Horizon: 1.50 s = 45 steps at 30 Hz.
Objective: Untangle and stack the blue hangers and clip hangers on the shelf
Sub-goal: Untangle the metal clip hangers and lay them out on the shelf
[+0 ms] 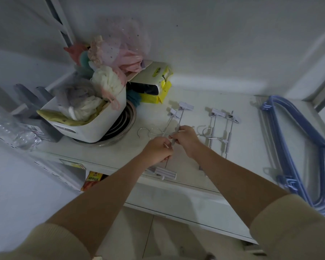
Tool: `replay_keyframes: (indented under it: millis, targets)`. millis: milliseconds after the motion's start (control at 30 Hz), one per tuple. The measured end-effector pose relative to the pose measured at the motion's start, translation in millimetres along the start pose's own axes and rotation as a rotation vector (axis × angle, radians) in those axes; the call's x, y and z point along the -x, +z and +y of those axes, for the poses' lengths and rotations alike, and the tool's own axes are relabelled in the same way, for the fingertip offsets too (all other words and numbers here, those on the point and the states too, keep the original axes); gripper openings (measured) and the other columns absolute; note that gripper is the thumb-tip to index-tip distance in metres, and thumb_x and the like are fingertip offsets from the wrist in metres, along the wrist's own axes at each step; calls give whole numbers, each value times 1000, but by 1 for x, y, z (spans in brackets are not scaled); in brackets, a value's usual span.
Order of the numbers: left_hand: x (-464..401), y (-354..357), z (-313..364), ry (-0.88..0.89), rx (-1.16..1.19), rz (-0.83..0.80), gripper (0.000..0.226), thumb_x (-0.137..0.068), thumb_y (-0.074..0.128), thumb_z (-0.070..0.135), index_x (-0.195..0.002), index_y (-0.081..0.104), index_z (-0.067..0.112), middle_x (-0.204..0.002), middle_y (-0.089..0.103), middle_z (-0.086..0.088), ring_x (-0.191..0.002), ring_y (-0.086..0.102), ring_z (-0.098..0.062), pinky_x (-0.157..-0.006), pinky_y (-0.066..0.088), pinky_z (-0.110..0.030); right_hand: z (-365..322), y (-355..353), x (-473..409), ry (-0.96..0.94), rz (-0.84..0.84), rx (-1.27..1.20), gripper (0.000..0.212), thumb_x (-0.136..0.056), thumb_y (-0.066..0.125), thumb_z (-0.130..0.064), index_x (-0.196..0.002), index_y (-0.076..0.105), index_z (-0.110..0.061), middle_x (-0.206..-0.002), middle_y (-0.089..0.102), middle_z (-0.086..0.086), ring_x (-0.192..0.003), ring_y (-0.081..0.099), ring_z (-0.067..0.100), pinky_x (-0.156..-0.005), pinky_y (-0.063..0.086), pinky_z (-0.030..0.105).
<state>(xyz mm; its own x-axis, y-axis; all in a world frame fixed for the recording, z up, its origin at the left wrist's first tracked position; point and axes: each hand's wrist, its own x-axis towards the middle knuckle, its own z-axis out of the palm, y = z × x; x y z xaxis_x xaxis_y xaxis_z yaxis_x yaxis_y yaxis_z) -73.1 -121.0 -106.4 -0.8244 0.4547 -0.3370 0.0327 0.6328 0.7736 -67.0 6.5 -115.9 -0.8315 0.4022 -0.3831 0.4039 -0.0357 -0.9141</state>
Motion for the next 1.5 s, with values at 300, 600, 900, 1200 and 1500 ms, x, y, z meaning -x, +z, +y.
replay_keyframes:
  millis: [300, 600, 900, 1200, 1500]
  targets:
    - [-10, 0, -17, 122, -434, 54, 14, -84, 51, 23, -73, 60, 23, -75, 63, 1, -82, 62, -25, -68, 44, -30, 18, 7, -20, 28, 60, 101, 14, -69, 65, 3, -66, 56, -8, -66, 56, 10, -70, 55, 22, -63, 44, 34]
    - [-14, -2, -38, 189, -580, 293, 39, -87, 45, -1, -120, 60, 13, -117, 43, -11, -107, 45, -29, -84, 48, -35, 15, 16, -26, 9, 90, 191, 30, -77, 63, -4, -107, 61, -3, -102, 67, 19, -95, 66, 33, -85, 57, 46]
    - [-25, -6, -31, 125, -468, 423, 38, -80, 45, -13, -107, 55, 11, -119, 47, -11, -102, 49, -27, -84, 42, -32, 5, 29, -26, -102, 75, 367, 46, -81, 61, -5, -127, 52, -6, -120, 63, 15, -115, 57, 29, -87, 48, 33]
    - [-39, -11, -33, 159, -474, 408, 37, -81, 46, -13, -107, 61, 10, -121, 49, -10, -105, 50, -26, -85, 44, -30, 7, 34, -34, -133, 109, 487, 46, -72, 65, -1, -116, 54, -1, -118, 61, 20, -110, 58, 33, -82, 52, 37]
    - [-42, -6, -13, 199, -626, 444, 24, -91, 44, 17, -108, 60, 19, -116, 57, -7, -115, 46, -27, -89, 42, -37, -3, -4, -30, -288, 293, 452, 40, -82, 52, -2, -122, 56, -7, -116, 58, 15, -108, 57, 30, -84, 45, 30]
